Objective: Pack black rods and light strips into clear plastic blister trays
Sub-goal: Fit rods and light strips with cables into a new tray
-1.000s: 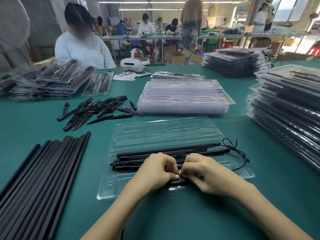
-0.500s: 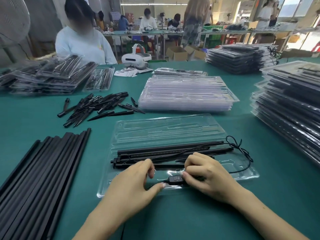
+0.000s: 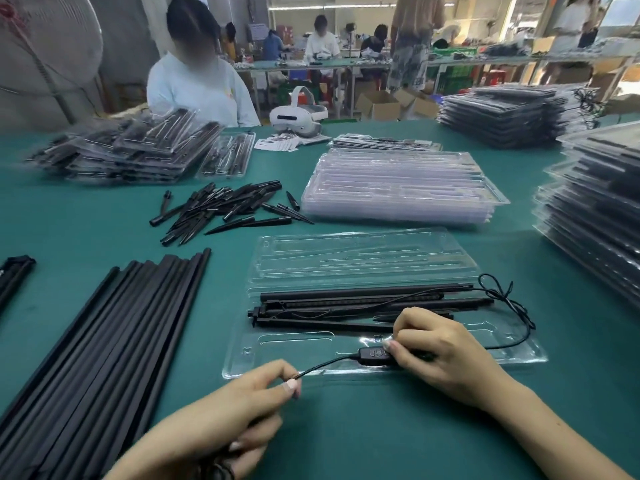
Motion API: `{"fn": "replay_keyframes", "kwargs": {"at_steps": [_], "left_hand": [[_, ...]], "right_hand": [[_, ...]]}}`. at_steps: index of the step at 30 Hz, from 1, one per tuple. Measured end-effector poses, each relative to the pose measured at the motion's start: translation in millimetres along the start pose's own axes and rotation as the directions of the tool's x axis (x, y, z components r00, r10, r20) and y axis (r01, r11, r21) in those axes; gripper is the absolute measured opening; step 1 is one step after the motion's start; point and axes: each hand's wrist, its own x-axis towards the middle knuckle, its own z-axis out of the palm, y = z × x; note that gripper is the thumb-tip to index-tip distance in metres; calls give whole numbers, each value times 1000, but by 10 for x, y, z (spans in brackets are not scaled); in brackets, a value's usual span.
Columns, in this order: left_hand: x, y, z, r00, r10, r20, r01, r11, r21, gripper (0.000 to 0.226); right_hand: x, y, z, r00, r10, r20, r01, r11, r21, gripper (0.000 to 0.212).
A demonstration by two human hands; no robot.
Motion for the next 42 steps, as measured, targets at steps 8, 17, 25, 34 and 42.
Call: {"fn": "replay_keyframes", "kwargs": {"at_steps": [8, 17, 25, 34, 42], "left_hand": [[-312, 432, -414, 995, 79, -64, -63, 974, 216, 16], [-22, 413, -836, 945, 238, -226, 120, 389, 913, 57], [139, 287, -1093, 857, 512, -57, 154, -149, 977, 68], [-15, 685, -891, 710, 692, 129, -38, -145, 989, 70], [6, 1084, -589, 870, 450, -201, -165, 651, 741, 11]], "right_hand": [[9, -3, -6, 1000, 30, 6, -30, 999, 46, 40], [4, -15, -13, 997, -62, -37, 60, 997, -45, 34], [19, -54, 6, 956, -292, 4, 284, 929, -239, 31], [-17, -75, 25, 965, -262, -30, 244, 932, -269, 33], [4, -70, 71, 966, -248, -77, 223, 944, -242, 34]]}}
